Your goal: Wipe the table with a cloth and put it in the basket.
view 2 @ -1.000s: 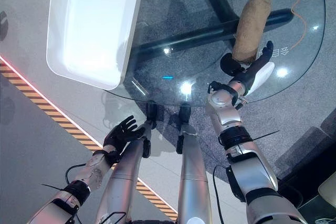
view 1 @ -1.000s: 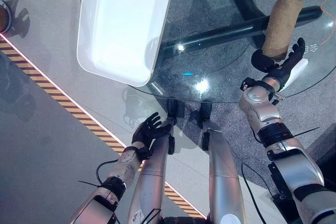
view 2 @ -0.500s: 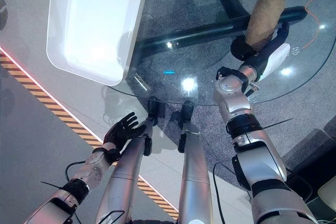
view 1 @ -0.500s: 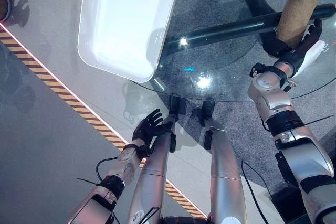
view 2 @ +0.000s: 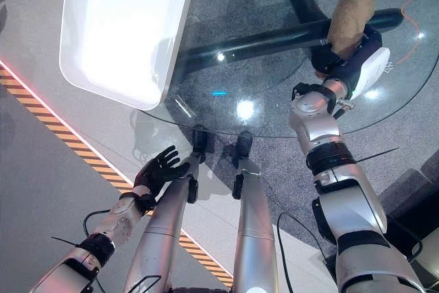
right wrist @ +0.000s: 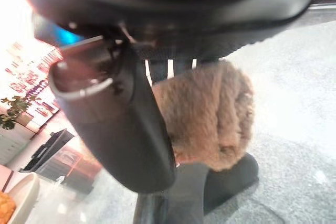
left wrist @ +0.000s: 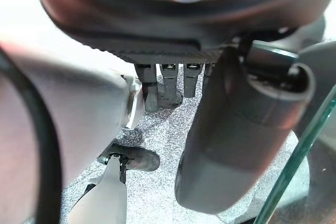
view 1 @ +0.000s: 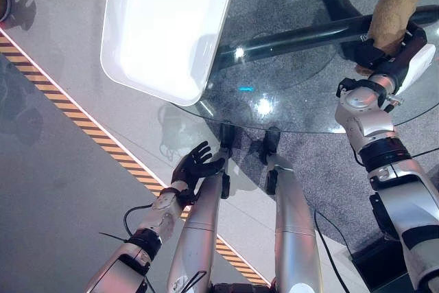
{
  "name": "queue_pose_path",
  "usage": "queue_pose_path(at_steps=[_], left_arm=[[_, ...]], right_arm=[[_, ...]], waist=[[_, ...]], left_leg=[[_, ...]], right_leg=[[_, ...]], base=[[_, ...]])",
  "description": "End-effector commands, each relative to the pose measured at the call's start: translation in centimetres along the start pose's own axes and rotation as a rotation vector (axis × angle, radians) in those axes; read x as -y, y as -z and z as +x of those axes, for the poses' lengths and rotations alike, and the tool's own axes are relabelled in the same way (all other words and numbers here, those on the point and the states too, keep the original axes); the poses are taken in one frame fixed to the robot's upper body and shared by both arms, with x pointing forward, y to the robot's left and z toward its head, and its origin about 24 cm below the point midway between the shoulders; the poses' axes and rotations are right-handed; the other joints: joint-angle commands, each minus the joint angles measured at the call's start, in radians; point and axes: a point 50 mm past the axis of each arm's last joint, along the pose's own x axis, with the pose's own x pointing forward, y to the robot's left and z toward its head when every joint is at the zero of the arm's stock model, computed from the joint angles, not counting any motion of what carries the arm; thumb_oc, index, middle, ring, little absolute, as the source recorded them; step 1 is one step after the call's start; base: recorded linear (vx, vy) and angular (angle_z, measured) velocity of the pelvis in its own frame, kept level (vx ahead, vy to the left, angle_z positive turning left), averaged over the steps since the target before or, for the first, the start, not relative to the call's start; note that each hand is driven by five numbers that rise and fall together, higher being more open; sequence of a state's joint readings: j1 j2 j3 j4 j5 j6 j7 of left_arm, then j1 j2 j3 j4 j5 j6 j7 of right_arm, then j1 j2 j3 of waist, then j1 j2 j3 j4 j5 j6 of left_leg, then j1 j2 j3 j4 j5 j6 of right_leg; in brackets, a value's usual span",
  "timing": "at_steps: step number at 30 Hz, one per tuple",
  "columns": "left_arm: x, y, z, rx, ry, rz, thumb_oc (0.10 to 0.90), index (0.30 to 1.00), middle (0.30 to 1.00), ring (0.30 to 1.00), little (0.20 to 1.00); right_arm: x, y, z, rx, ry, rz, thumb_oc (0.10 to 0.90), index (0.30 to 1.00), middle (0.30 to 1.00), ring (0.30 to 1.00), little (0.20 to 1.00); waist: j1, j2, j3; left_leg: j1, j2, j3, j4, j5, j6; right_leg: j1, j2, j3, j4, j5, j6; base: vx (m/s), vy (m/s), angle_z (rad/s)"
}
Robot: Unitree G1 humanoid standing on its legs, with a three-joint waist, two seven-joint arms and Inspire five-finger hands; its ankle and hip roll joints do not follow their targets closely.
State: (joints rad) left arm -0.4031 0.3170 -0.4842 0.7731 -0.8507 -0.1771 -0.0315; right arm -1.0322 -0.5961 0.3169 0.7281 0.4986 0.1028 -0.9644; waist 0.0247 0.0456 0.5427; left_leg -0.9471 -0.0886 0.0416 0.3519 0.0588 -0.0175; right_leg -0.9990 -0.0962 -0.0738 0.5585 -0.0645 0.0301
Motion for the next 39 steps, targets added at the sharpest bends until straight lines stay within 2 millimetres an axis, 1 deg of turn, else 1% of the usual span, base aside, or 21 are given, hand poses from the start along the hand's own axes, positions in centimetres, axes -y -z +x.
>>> queue_pose_path(at_steps=[1,3,7,10,16,17,19,23,26,27,31,33,39], left_arm=[[1.3,5.0,-1.8,-0.160,0.041,-0.036,0.800,0.900,0.900,0.900,0.900],[1.4,4.9,-1.7,-0.156,0.043,-0.034,0.800,0.900,0.900,0.900,0.900],[1.5,4.9,-1.7,-0.156,0.046,-0.036,0.800,0.900,0.900,0.900,0.900],[1.6,4.8,-1.7,-0.155,0.045,-0.038,0.800,0.900,0.900,0.900,0.900],[1.6,4.9,-1.8,-0.154,0.041,-0.039,0.800,0.900,0.900,0.900,0.900],[1.6,4.8,-1.8,-0.152,0.041,-0.039,0.800,0.900,0.900,0.900,0.900],[1.6,4.8,-1.8,-0.150,0.039,-0.040,0.800,0.900,0.900,0.900,0.900],[1.7,4.6,-1.7,-0.143,0.041,-0.044,0.800,0.900,0.900,0.900,0.900],[1.7,4.6,-1.7,-0.141,0.041,-0.046,0.800,0.900,0.900,0.900,0.900],[1.8,4.5,-1.6,-0.140,0.043,-0.047,0.800,0.900,0.900,0.900,0.900],[2.0,4.6,-1.6,-0.136,0.046,-0.050,0.800,0.900,0.900,0.900,0.900],[2.1,4.6,-1.5,-0.134,0.048,-0.047,0.800,0.900,0.900,0.900,0.900],[2.3,4.7,-1.4,-0.129,0.053,-0.039,0.800,0.900,0.900,0.900,0.900]], right_arm=[[0.6,0.3,0.4,-0.008,-0.021,-0.035,0.100,0.300,0.300,0.300,0.200],[0.7,1.1,0.4,-0.032,-0.020,-0.037,0.100,0.300,0.300,0.300,0.200],[0.7,1.3,0.5,-0.038,-0.013,-0.029,0.100,0.300,0.300,0.300,0.200],[0.7,1.1,0.4,-0.027,-0.009,-0.016,0.100,0.300,0.300,0.300,0.200],[0.6,0.0,0.2,0.037,-0.007,0.028,0.100,0.300,0.300,0.300,0.200],[0.4,-0.7,0.0,0.079,-0.028,0.030,0.100,0.300,0.300,0.300,0.200],[0.1,-1.3,-0.2,0.121,-0.055,0.023,0.100,0.300,0.300,0.300,0.200],[-0.8,-2.9,-1.2,0.224,-0.148,-0.032,0.100,0.300,0.300,0.300,0.200],[-1.3,-3.4,-1.9,0.272,-0.205,-0.073,0.100,0.300,0.300,0.300,0.200],[-1.8,-3.6,-2.5,0.304,-0.251,-0.111,0.100,0.300,0.300,0.300,0.200],[-2.9,-3.3,-3.9,0.341,-0.361,-0.179,0.100,0.300,0.300,0.300,0.200],[-3.6,-2.8,-4.6,0.350,-0.421,-0.218,0.100,0.300,0.300,0.300,0.200],[-4.8,-1.6,-6.5,0.359,-0.525,-0.268,0.100,0.300,0.300,0.300,0.200]], waist=[[0.011,0.034,-0.023],[0.013,0.035,-0.023],[0.015,0.037,-0.023],[0.015,0.037,-0.023],[0.013,0.032,-0.023],[0.012,0.030,-0.023],[0.010,0.029,-0.023],[0.007,0.028,-0.023],[0.005,0.028,-0.023],[0.005,0.028,-0.023],[0.005,0.027,-0.023],[0.007,0.027,-0.023],[0.011,0.028,-0.023]], left_leg=[[-0.055,-0.023,-0.037,0.173,-0.127,0.037],[-0.058,-0.024,-0.038,0.172,-0.127,0.038],[-0.057,-0.026,-0.040,0.168,-0.125,0.038],[-0.054,-0.027,-0.042,0.165,-0.125,0.039],[-0.052,-0.027,-0.044,0.163,-0.126,0.039],[-0.052,-0.027,-0.044,0.162,-0.126,0.039],[-0.052,-0.027,-0.043,0.161,-0.126,0.039],[-0.052,-0.027,-0.039,0.161,-0.128,0.041],[-0.052,-0.027,-0.036,0.160,-0.128,0.042],[-0.052,-0.027,-0.034,0.159,-0.127,0.042],[-0.054,-0.028,-0.032,0.155,-0.124,0.041],[-0.056,-0.028,-0.030,0.151,-0.122,0.041],[-0.060,-0.029,-0.030,0.145,-0.117,0.043]], right_leg=[[-0.002,0.036,-0.002,-0.147,0.126,0.045],[-0.003,0.035,-0.003,-0.150,0.128,0.046],[-0.003,0.035,-0.003,-0.153,0.132,0.048],[-0.003,0.037,-0.001,-0.152,0.132,0.050],[0.001,0.038,-0.003,-0.156,0.134,0.054],[0.001,0.039,-0.002,-0.157,0.135,0.056],[0.000,0.040,-0.001,-0.156,0.134,0.057],[-0.003,0.038,0.000,-0.155,0.132,0.059],[-0.005,0.036,0.000,-0.155,0.131,0.060],[-0.005,0.035,0.000,-0.156,0.130,0.060],[-0.008,0.033,-0.002,-0.157,0.129,0.060],[-0.011,0.031,-0.004,-0.157,0.128,0.060],[-0.017,0.028,-0.010,-0.156,0.128,0.061]], base=[[0.00,0.000,0.00],[0.00,0.000,0.00],[0.00,0.000,0.00],[0.00,0.000,0.00],[0.00,0.000,0.00],[0.00,0.000,0.00],[0.00,0.000,0.00],[0.00,0.008,0.00],[0.00,0.000,0.00],[0.00,0.000,0.00],[0.00,0.009,0.00],[0.00,0.000,0.00],[0.00,0.000,0.00]])
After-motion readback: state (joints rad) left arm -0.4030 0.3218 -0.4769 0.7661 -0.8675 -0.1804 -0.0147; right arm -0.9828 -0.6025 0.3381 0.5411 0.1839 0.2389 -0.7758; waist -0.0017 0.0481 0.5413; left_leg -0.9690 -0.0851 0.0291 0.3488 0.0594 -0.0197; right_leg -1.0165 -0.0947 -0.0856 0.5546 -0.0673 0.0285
